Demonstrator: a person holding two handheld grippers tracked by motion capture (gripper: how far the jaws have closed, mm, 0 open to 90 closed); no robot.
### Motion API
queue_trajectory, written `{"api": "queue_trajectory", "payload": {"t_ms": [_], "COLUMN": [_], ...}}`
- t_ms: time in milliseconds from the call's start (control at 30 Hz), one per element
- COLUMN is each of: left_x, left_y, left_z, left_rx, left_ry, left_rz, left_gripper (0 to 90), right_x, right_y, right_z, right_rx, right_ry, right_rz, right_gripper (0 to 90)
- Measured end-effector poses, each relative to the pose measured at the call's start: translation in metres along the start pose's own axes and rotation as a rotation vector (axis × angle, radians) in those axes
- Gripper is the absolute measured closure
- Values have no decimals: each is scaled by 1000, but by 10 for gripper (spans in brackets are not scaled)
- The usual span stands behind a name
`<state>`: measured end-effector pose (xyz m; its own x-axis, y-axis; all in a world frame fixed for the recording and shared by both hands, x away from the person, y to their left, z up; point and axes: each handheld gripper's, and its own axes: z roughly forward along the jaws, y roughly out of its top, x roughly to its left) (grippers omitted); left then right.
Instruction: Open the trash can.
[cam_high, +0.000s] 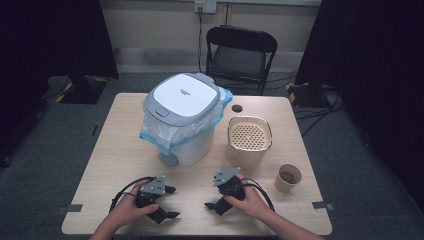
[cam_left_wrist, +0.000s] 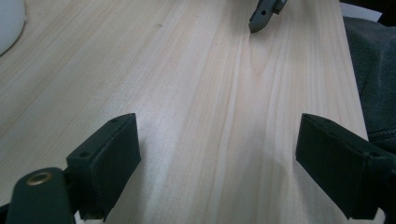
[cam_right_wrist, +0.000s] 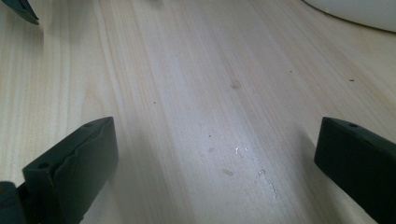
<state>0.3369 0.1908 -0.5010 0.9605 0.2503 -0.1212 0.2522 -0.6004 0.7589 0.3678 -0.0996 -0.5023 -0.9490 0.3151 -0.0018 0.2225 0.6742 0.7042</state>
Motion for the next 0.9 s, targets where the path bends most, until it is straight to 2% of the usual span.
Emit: {"api": "queue_trajectory", "payload": {"t_ms": [100, 233, 333, 400, 667, 767, 900], "left_x": [0, -2, -3, -3, -2, -1, -1], "left_y": [0, 5, 6, 7, 17, 22, 27], "left_z": [0, -1, -1, -2, -17, -26, -35], "left_rx": [-2, 52, 62, 83, 55, 50, 61], "left_ry": [4, 25, 29, 32, 37, 39, 46], "left_rz": [-2, 14, 10, 29, -9, -11, -22], "left_gripper": [132, 153, 156, 158, 160, 161, 162], "right_x": [0, -1, -1, -1, -1, -1, -1], "right_y": [0, 1, 1, 1, 1, 1, 1], "right_z": [0, 1, 1, 1, 1, 1, 1], "right_rx": [0, -1, -1, -1, -1, -1, -1], "right_ry": [0, 6, 6, 6, 6, 6, 6], "right_rz": [0, -7, -6, -7, -7, -7, -7], "right_gripper": [0, 0, 0, 0, 0, 0, 0]}}
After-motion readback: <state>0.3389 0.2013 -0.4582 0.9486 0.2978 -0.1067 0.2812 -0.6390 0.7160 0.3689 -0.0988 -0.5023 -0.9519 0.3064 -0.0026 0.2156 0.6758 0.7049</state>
